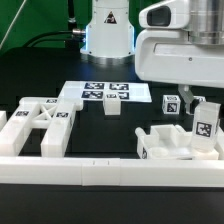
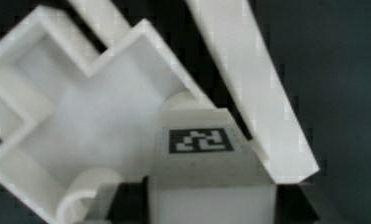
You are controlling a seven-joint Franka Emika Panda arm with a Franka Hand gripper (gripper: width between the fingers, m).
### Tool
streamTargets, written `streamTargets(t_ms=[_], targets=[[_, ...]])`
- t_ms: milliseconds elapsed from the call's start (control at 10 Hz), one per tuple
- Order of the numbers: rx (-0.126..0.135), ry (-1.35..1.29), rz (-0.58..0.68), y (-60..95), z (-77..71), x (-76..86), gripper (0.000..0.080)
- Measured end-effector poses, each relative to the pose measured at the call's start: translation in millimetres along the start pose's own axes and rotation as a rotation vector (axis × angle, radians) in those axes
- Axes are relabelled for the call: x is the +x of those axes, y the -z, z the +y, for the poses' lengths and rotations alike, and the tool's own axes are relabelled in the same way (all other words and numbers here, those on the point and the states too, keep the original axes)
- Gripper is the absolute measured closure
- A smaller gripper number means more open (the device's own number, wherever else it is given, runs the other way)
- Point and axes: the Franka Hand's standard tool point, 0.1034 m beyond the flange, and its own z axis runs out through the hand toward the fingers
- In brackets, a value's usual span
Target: Assemble chair
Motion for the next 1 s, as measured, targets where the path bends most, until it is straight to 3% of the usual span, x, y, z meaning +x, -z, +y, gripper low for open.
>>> streamTargets(t_ms=[100, 200, 500, 800, 900, 1000], targets=[[0.008, -0.044, 0.002, -0.3, -0.7, 0.2, 0.0512], [0.044, -0.183, 0.012, -0.4, -2.2, 1.3, 0.0512], [0.116, -0.484, 0.042, -1.0, -5.7, -0.5, 0.0512], [0.138, -0.627, 0.032, -1.0, -8.8, -1.5, 0.0511], [0.137, -0.603, 0.033, -1.6, -8.9, -2.0, 0.0445], [0.134, -0.566, 0.033, -1.6, -9.0, -2.1, 0.0258]])
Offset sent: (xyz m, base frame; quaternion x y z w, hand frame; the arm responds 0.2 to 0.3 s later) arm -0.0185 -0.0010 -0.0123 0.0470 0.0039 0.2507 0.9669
